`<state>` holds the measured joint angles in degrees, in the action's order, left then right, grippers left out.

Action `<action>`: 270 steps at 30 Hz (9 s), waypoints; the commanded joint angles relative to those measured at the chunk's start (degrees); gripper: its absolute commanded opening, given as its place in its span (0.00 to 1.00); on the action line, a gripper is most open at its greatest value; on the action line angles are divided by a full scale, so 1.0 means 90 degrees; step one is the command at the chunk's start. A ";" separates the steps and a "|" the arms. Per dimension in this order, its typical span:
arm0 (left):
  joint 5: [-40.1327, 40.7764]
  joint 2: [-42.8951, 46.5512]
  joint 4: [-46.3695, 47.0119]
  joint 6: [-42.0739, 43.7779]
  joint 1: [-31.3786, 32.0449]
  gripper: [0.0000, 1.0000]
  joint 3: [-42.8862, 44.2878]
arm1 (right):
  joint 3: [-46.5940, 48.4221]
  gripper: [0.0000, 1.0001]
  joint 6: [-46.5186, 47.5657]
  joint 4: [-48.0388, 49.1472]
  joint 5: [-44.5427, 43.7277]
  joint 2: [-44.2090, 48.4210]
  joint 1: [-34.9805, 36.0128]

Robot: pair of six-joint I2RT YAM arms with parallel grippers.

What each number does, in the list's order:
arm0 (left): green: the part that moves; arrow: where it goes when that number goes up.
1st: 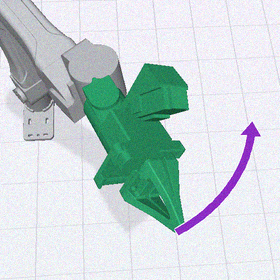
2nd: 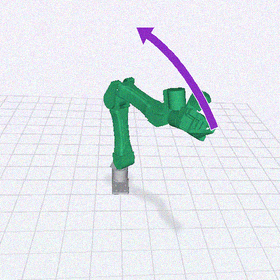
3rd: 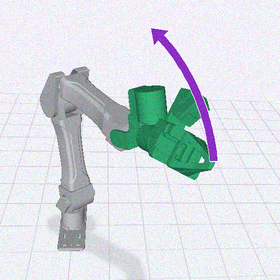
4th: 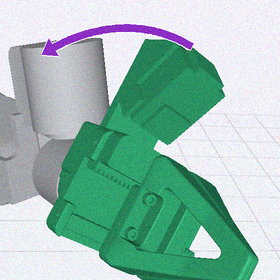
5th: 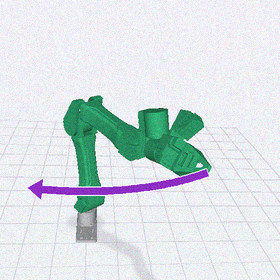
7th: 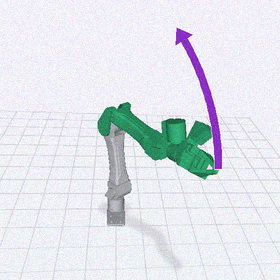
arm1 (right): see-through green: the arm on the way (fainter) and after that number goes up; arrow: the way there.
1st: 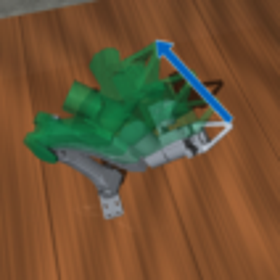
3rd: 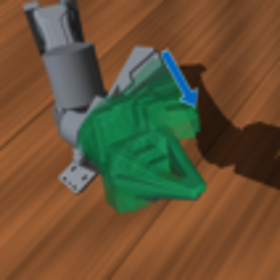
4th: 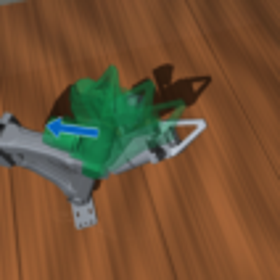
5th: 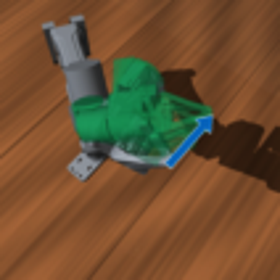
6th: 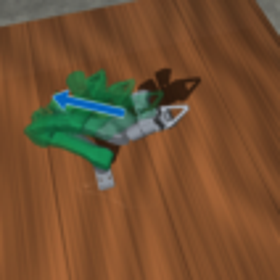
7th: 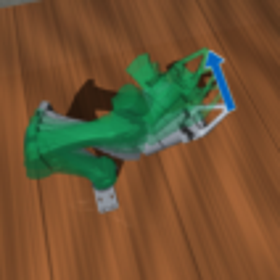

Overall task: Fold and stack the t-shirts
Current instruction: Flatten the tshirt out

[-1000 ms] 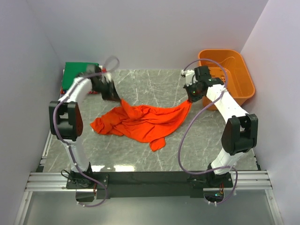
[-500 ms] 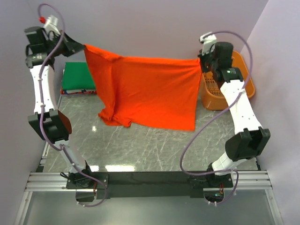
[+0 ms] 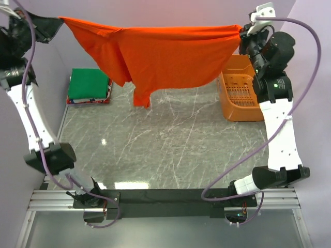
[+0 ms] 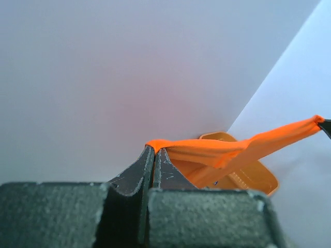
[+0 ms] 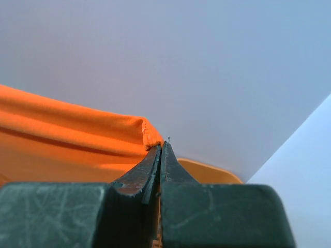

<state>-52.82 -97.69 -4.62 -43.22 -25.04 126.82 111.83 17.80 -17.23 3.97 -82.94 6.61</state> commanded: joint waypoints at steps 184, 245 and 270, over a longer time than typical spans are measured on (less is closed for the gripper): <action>0.2011 -0.0809 -0.4427 0.5874 0.2538 0.49 -0.3502 | -0.1406 0.35 0.1401 -0.4179 0.0546 -0.3119 0.0496; 0.4443 0.1489 -0.4582 0.9507 0.4208 0.32 -0.8925 | -0.4983 0.22 0.0785 -0.3779 0.0215 -0.2709 0.1472; 0.4550 -0.0453 -0.4164 0.8748 0.3388 0.38 -0.6104 | -0.4184 0.22 0.0952 -0.3613 -0.0255 -0.3069 0.1502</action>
<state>-13.04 -99.63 -46.19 39.72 6.68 69.67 73.49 27.31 -50.13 2.74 -107.70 20.16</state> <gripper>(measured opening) 0.384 0.226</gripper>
